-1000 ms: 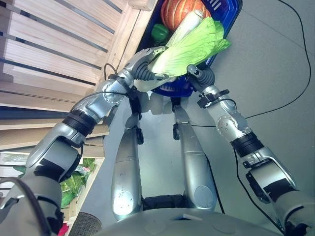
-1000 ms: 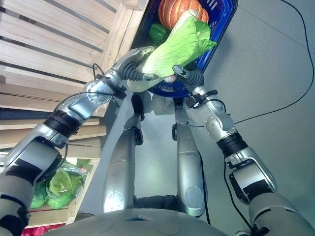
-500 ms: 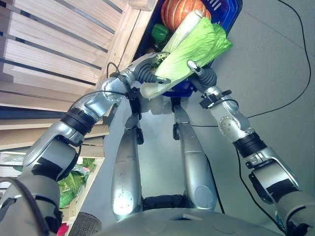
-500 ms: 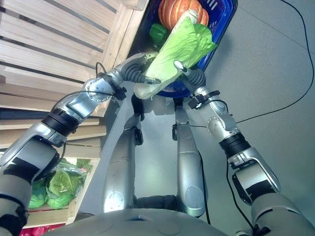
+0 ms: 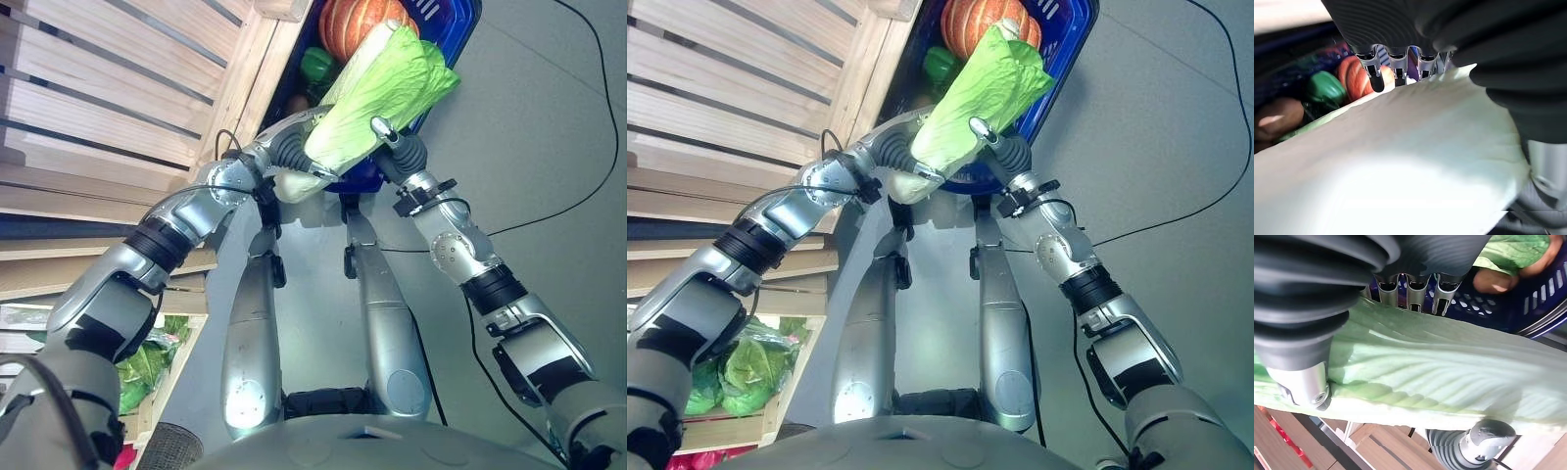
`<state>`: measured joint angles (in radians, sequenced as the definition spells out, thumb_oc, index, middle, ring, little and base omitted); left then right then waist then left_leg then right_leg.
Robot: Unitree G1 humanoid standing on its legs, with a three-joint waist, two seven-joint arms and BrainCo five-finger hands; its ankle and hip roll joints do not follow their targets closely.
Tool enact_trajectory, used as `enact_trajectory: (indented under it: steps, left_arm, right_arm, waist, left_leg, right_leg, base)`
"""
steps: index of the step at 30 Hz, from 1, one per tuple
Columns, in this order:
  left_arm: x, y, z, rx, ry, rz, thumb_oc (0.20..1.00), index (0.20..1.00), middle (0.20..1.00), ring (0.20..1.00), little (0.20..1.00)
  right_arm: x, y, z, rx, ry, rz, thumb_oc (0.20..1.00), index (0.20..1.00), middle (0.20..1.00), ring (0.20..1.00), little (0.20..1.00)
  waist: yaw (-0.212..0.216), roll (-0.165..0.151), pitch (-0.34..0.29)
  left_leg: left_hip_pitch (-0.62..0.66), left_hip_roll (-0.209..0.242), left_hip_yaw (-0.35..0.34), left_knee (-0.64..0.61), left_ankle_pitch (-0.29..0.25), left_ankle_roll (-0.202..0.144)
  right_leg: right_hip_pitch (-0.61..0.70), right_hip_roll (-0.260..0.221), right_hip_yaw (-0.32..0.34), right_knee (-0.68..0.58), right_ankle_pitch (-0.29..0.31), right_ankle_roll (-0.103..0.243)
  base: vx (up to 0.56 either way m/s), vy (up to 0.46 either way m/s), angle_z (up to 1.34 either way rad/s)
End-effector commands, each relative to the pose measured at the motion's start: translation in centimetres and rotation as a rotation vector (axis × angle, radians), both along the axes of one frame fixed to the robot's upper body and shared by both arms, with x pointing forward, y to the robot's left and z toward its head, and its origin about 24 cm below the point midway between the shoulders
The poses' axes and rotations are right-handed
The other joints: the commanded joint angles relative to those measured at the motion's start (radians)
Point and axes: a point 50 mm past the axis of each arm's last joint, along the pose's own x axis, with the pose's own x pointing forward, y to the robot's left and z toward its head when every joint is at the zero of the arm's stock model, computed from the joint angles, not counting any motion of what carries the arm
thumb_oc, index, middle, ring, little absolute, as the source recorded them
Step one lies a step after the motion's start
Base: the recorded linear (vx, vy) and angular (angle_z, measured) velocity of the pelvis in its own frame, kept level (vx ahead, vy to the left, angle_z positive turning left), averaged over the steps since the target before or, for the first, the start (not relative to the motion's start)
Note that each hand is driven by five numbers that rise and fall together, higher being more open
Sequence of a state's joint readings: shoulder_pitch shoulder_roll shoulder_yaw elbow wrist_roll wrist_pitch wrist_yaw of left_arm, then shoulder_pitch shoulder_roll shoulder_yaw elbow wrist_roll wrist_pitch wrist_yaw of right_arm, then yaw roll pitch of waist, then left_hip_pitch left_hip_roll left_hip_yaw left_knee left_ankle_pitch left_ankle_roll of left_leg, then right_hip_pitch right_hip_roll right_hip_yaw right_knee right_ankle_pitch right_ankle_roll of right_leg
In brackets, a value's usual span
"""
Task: Pick up fruits and vegetables into the basket
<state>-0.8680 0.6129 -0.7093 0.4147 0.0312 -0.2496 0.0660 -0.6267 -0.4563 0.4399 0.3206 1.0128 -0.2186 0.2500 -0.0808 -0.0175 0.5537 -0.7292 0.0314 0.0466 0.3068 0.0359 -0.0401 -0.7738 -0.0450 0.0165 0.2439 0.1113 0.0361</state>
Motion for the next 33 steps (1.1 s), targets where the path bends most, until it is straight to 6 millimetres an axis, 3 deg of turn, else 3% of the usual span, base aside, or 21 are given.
enact_trajectory:
  steps: [1, 7, 13, 17, 22, 33]
  left_arm:
    - [-0.6, 0.6, 0.4, -0.216, -0.125, 0.075, 1.000, 1.000, 1.000, 1.000, 1.000]
    - [-0.7, 3.1, 1.2, -0.495, -0.271, 0.258, 1.000, 1.000, 1.000, 1.000, 1.000]
    - [-0.3, 5.6, 2.0, -0.665, -0.339, 0.423, 1.000, 1.000, 1.000, 1.000, 1.000]
    - [0.2, 6.9, 2.2, -0.715, -0.350, 0.498, 1.000, 1.000, 1.000, 1.000, 1.000]
    - [0.9, 7.6, 2.3, -0.742, -0.334, 0.553, 1.000, 1.000, 1.000, 1.000, 1.000]
    - [2.3, 7.2, 2.5, -0.722, -0.298, 0.592, 1.000, 1.000, 1.000, 1.000, 1.000]
  right_arm:
    - [-2.0, 2.3, 3.9, 0.126, -0.215, 0.145, 0.200, 0.200, 0.200, 0.200, 0.200]
    - [-1.9, 1.8, 3.9, 0.154, -0.224, 0.105, 0.200, 0.200, 0.200, 0.200, 0.200]
    - [-1.5, 1.0, 4.4, 0.181, -0.233, 0.022, 0.200, 0.200, 0.200, 0.200, 0.200]
    - [-0.5, -0.3, 4.7, 0.190, -0.201, -0.103, 0.200, 0.200, 0.200, 0.200, 0.200]
    - [1.6, -2.5, 4.6, 0.072, -0.127, -0.358, 0.200, 0.200, 0.200, 0.200, 0.200]
    - [5.4, -6.3, 5.4, -0.092, 0.026, -0.716, 0.200, 0.200, 0.200, 0.200, 0.200]
  waist:
    - [0.017, -0.015, -0.034]
    - [0.030, -0.022, -0.034]
    - [0.034, -0.025, -0.034]
    - [0.033, -0.022, -0.034]
    - [0.034, -0.011, -0.034]
    - [0.058, 0.028, -0.034]
  left_leg:
    - [0.011, -0.035, -0.016, -0.056, 0.015, -0.034]
    - [0.014, -0.039, -0.030, -0.051, 0.012, -0.035]
    - [0.022, -0.044, -0.037, -0.041, 0.007, -0.036]
    - [0.025, -0.045, -0.036, -0.036, 0.004, -0.038]
    - [0.023, -0.046, -0.036, -0.032, 0.003, -0.040]
    - [0.017, -0.056, -0.041, -0.024, 0.003, -0.038]
  right_leg:
    - [0.037, 0.003, -0.083, 0.050, -0.056, 0.066]
    - [0.041, 0.004, -0.088, 0.060, -0.065, 0.063]
    - [0.048, 0.005, -0.092, 0.074, -0.075, 0.058]
    - [0.050, 0.004, -0.094, 0.082, -0.079, 0.056]
    - [0.044, 0.003, -0.095, 0.091, -0.083, 0.054]
    - [0.037, -0.005, -0.105, 0.105, -0.089, 0.048]
  base:
    - [0.00, 0.000, 0.00]
    - [0.00, -0.038, 0.02]
    - [0.00, -0.007, 0.01]
    - [0.00, 0.000, 0.00]
    - [0.00, 0.004, 0.01]
    - [0.00, 0.004, 0.01]
